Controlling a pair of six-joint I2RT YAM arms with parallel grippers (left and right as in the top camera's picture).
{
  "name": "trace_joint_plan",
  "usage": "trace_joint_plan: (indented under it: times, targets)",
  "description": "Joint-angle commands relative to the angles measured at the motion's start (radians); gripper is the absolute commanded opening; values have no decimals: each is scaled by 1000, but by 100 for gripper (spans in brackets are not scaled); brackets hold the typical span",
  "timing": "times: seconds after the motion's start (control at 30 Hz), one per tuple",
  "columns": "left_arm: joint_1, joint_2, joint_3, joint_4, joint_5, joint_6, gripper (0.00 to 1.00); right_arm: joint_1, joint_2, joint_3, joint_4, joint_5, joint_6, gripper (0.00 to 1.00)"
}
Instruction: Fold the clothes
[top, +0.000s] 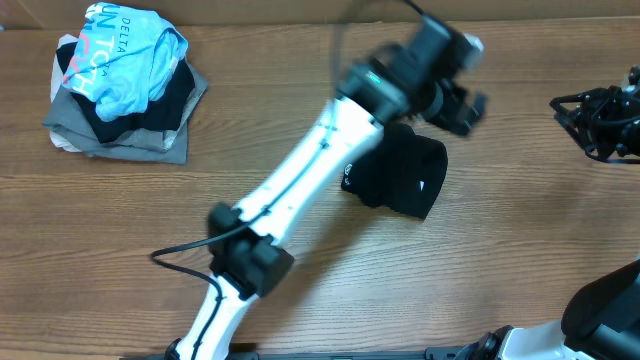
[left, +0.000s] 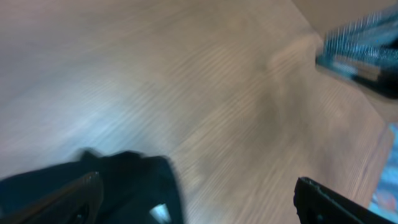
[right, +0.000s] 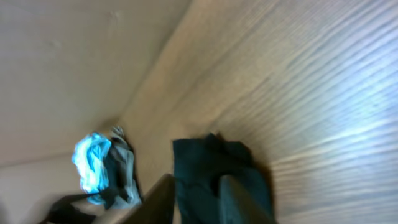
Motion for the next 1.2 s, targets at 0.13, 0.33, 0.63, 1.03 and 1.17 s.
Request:
trace_joint_plan:
  times: [0.13,0.33,0.63,1.03,1.17]
  targets:
    - [66,-34,100,-237,-59,151,100,-3,0,5,-49,155,-61,54]
    - [25,19,23,-343,-78,222,100,-3,0,5,-79,171,-79,56]
    - [16,98,-143,-293,-138,278,100,-3,1,5,-83,171,-79,56]
    - [58,299,-209,-204,-367,449,100,-3,0,4,-109,207,-79,57]
    - [110,342,-209,-250,-433,512,100,-3,1,3,-113,216,-78,57]
